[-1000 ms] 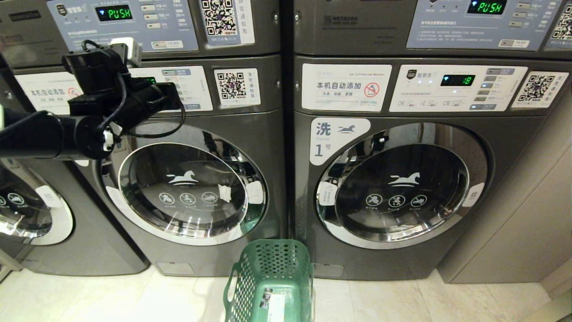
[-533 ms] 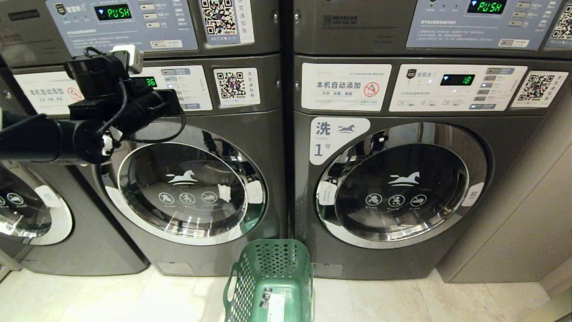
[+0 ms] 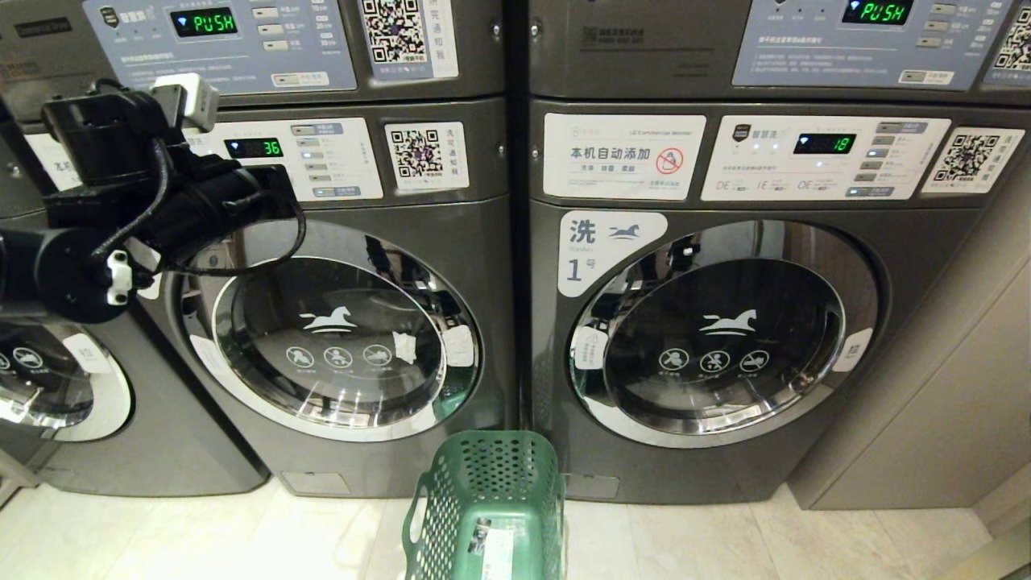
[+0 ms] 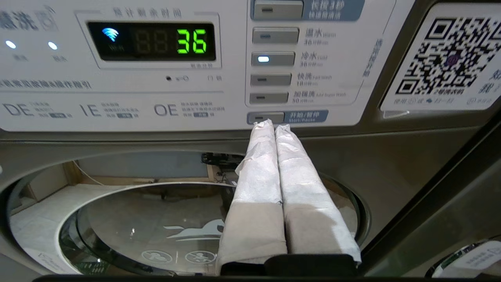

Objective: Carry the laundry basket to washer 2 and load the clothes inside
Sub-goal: Press the washing machine switch

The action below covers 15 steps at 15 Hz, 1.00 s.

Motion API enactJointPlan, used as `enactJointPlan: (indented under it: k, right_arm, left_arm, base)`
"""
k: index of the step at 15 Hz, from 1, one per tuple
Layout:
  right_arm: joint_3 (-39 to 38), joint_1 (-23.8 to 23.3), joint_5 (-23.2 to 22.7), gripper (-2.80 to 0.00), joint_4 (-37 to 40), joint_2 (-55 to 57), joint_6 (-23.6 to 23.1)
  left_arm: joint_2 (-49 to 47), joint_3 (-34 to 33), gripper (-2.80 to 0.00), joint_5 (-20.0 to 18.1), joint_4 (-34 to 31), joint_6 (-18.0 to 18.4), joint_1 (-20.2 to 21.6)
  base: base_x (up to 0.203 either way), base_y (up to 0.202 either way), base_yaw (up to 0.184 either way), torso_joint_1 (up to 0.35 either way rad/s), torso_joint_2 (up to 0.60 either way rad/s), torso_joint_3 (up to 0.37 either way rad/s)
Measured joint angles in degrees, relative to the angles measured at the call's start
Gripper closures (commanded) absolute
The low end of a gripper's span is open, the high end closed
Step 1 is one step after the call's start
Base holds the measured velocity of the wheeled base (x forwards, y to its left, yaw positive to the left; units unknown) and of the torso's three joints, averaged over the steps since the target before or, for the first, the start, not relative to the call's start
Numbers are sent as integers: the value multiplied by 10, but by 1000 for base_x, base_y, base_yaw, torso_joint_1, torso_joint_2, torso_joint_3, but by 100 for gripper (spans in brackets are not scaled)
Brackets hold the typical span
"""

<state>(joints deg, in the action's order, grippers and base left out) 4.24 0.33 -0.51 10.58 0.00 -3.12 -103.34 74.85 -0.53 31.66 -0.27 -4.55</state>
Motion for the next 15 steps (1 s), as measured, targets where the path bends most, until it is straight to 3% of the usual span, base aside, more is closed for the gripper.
enactJointPlan:
  k: [6, 10, 15]
  right_arm:
    - [0, 0, 0, 0, 0, 0, 0]
    - [0, 0, 0, 0, 0, 0, 0]
    - [0, 0, 0, 0, 0, 0, 0]
  left_arm:
    - [-42, 24, 0, -6, 5, 3, -2]
    - [-69, 28, 0, 17, 72, 4, -7]
    - [-88, 14, 0, 17, 136, 5, -15]
  base:
    - [0, 0, 0, 0, 0, 0]
    - [0, 0, 0, 0, 0, 0]
    - [0, 0, 0, 0, 0, 0]
